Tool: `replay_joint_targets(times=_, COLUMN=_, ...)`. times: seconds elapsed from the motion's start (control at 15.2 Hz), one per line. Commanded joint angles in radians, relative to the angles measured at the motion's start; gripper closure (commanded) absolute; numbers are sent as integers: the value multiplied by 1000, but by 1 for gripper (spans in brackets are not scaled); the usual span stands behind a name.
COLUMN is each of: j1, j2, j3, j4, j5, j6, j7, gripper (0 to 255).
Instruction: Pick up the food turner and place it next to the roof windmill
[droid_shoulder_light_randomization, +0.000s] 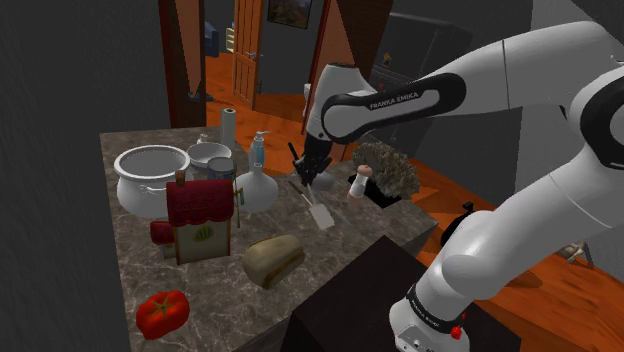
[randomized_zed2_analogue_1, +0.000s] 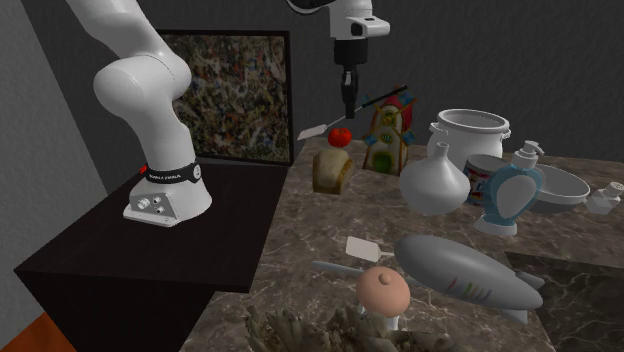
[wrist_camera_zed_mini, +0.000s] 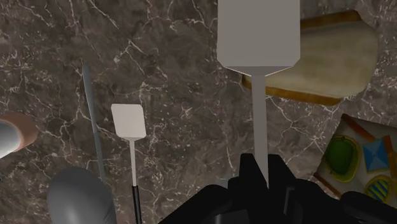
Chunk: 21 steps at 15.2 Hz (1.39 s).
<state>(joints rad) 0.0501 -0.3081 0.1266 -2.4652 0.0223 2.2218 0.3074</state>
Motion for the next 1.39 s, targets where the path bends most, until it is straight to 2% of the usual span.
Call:
replay_joint_targets(times=0.0, j1=0, j2=13, j3=2, j4=-18, j5=-1, j6=32, j7=2, gripper=255)
replay_joint_targets(times=1.32, j1=-10, j2=211, j3=15, j4=-128, j5=-36, j6=339, j7=34, gripper=255)
